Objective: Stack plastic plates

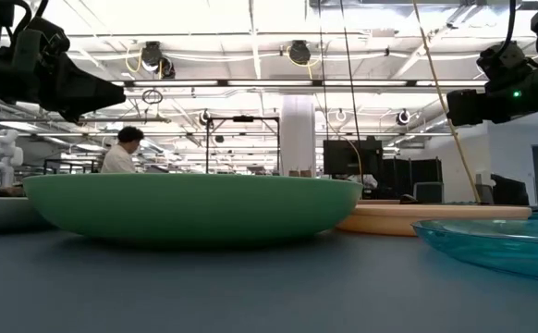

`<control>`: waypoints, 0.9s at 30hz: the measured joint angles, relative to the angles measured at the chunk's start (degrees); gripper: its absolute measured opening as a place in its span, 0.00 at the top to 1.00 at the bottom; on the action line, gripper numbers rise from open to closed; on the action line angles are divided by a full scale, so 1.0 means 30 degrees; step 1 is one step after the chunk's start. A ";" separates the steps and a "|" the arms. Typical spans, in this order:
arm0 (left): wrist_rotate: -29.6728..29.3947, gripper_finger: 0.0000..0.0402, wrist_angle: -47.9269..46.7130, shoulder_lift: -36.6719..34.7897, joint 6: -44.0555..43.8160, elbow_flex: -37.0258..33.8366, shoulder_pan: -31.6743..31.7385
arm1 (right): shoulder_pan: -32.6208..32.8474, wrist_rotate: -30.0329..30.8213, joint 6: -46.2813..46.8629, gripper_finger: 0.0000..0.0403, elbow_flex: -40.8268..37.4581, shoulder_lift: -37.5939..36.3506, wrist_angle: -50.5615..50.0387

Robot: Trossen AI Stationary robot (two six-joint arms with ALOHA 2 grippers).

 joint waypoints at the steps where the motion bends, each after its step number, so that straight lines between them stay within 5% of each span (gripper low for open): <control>1: -0.0007 0.68 0.0000 0.0000 -0.0006 -0.0005 0.0006 | 0.0000 -0.0005 0.0000 0.79 0.0000 0.0000 -0.0004; 8: -0.0004 0.68 0.0000 -0.0002 0.0097 -0.0005 0.0004 | 0.0001 0.0000 0.0000 0.79 0.0000 -0.0004 0.0002; 14: -0.0415 0.68 0.0155 -0.0001 0.3724 -0.0005 0.0044 | -0.0001 -0.0006 0.0000 0.79 0.0000 0.0000 0.0004; 17: -0.0437 0.68 0.1071 0.0002 0.0499 -0.0049 0.0044 | 0.0003 -0.0006 0.0000 0.79 0.0000 -0.0003 0.0004; 21: -0.0408 0.68 0.2948 0.0002 -0.8386 -0.0042 -0.0015 | 0.0005 -0.0028 0.0406 0.79 0.0000 0.0000 0.0055; 25: -0.0129 0.68 0.3913 0.0003 -1.0852 -0.0042 -0.0015 | 0.0003 -0.0034 0.3204 0.79 0.0000 -0.0002 0.0089; 27: 0.0468 0.68 0.4634 0.0009 -1.0961 -0.0042 -0.0065 | 0.0006 -0.0761 0.7247 0.79 0.0004 0.0000 0.0475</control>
